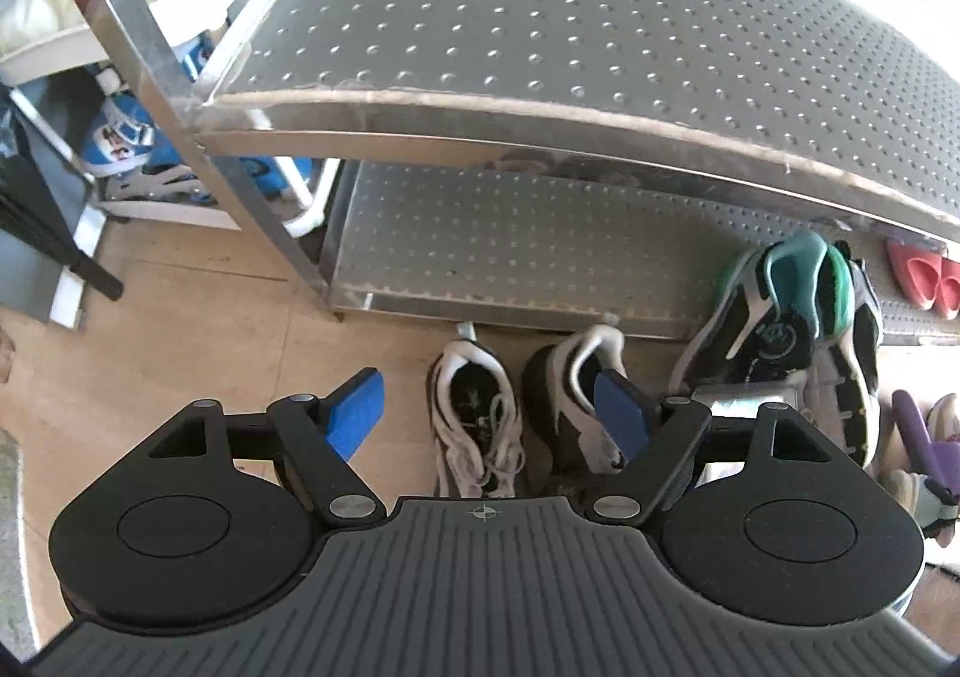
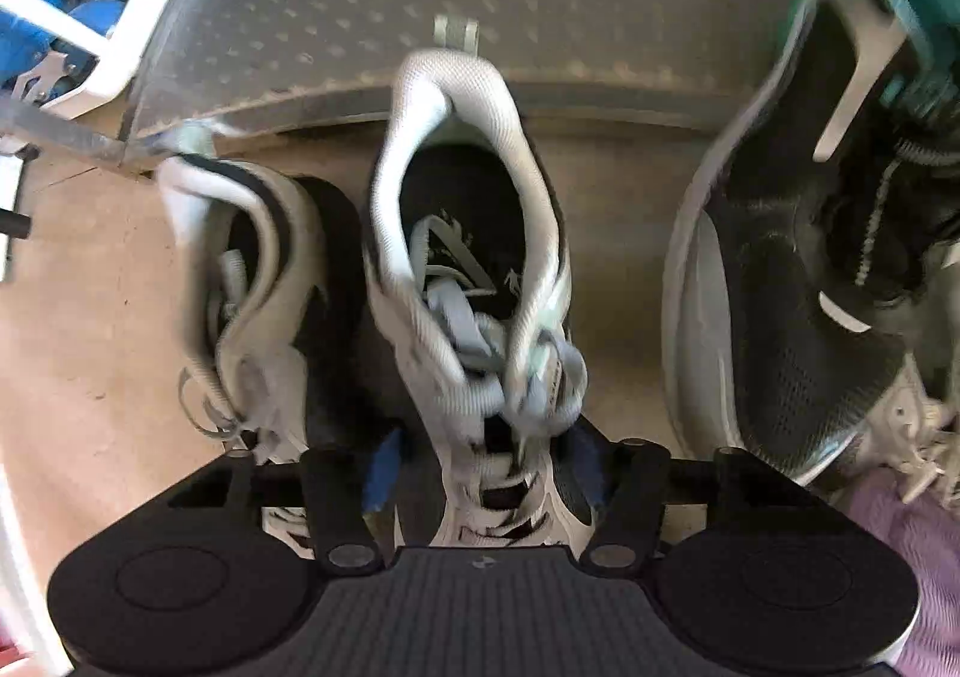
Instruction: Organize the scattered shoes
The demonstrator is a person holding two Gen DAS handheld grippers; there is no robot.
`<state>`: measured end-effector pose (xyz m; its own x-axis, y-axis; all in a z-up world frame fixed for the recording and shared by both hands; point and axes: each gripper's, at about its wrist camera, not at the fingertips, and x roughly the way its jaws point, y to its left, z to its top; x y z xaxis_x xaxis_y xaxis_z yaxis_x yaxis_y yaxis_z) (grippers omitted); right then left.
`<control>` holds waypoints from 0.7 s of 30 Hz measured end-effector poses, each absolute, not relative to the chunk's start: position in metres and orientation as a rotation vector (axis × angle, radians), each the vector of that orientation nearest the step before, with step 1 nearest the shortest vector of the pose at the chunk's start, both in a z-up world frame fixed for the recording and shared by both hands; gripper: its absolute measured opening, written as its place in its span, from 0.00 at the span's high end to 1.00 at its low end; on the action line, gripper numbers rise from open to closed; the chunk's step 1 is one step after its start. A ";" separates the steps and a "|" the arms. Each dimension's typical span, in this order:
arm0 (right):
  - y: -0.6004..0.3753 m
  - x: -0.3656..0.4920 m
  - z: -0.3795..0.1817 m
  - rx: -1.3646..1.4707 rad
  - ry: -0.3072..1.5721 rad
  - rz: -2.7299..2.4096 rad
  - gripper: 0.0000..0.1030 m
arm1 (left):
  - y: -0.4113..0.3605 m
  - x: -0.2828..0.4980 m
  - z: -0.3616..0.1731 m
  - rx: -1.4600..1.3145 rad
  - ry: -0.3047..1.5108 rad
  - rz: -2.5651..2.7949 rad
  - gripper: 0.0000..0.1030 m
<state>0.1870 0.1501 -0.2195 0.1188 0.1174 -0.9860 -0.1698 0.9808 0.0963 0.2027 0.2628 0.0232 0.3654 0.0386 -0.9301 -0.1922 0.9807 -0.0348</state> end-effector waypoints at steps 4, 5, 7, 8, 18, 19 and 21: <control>0.167 0.160 -0.220 0.061 1.438 0.094 0.44 | 0.260 0.202 0.024 -0.140 1.186 0.147 0.21; 0.171 0.156 -0.222 0.034 1.425 0.100 0.44 | 0.260 0.202 0.024 -0.140 1.186 0.147 0.21; 0.178 0.153 -0.225 -0.060 1.404 0.143 0.35 | 0.259 0.202 0.022 -0.136 1.191 0.151 0.21; 0.178 0.154 -0.227 -0.090 1.404 0.164 0.30 | 0.258 0.201 0.022 -0.133 1.191 0.152 0.21; 0.117 0.186 -0.160 0.068 1.370 0.498 0.62 | 0.270 0.199 0.026 -0.167 1.171 0.192 0.20; 0.115 0.190 -0.155 0.084 1.354 0.520 0.66 | 0.270 0.199 0.026 -0.169 1.171 0.192 0.20; 0.121 0.196 -0.157 0.070 1.346 0.537 0.63 | 0.268 0.199 0.026 -0.163 1.170 0.179 0.20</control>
